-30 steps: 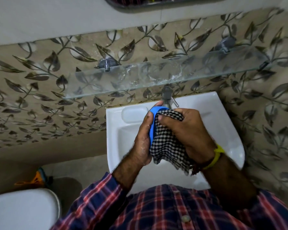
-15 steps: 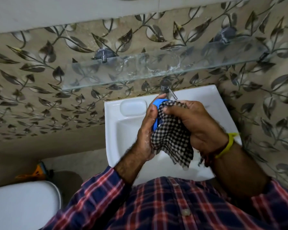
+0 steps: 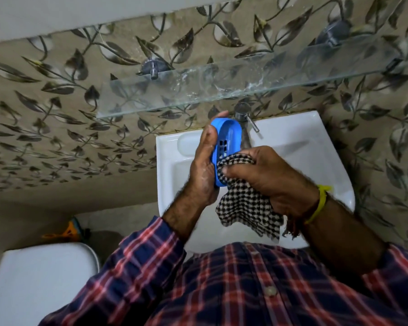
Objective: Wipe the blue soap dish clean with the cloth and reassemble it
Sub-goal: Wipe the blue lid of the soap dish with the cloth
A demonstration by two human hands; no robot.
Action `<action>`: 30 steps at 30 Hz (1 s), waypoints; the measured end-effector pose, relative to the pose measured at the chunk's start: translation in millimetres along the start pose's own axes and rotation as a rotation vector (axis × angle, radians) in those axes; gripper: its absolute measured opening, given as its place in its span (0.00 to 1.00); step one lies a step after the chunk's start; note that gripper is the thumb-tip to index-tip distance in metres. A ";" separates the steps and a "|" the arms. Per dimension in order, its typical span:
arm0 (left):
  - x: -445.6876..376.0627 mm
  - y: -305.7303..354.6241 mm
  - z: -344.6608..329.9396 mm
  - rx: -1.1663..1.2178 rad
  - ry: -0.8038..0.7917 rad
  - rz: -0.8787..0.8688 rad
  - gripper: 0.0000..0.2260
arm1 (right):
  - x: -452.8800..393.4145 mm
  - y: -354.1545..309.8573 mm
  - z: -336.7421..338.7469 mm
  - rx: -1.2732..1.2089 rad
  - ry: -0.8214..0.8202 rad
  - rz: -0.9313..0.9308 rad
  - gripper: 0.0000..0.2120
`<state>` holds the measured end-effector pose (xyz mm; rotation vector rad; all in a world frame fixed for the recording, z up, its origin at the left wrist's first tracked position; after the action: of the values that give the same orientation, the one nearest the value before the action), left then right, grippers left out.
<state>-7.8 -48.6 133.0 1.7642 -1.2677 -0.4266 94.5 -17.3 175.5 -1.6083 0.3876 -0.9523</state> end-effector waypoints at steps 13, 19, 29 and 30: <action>-2.0 5.9 -4.4 -0.043 0.043 0.009 0.18 | 3.1 -3.3 5.3 0.310 -0.093 0.250 0.08; 0.3 4.5 -0.9 -0.009 0.090 0.090 0.19 | 10.3 -4.3 1.4 0.587 -0.082 0.426 0.04; -4.5 20.6 2.0 0.074 0.061 0.120 0.19 | 20.9 -11.2 -3.7 0.918 0.046 0.586 0.14; -5.4 23.3 2.0 0.074 0.054 0.108 0.19 | 20.8 -10.3 0.5 0.956 0.066 0.585 0.14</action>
<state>-24.9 -46.5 149.7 1.7475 -1.3488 -0.2720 105.1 -28.7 192.7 -0.5390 0.3394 -0.5800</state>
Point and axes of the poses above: each hand's wrist, its own x-axis away from the middle knuckle, its own z-axis out of the back of the hand, y = z × x, the point moved 4 cm from there along -x, towards the middle knuckle, and after that the axes turned 3 degrees about y, right-handed, at the moved point
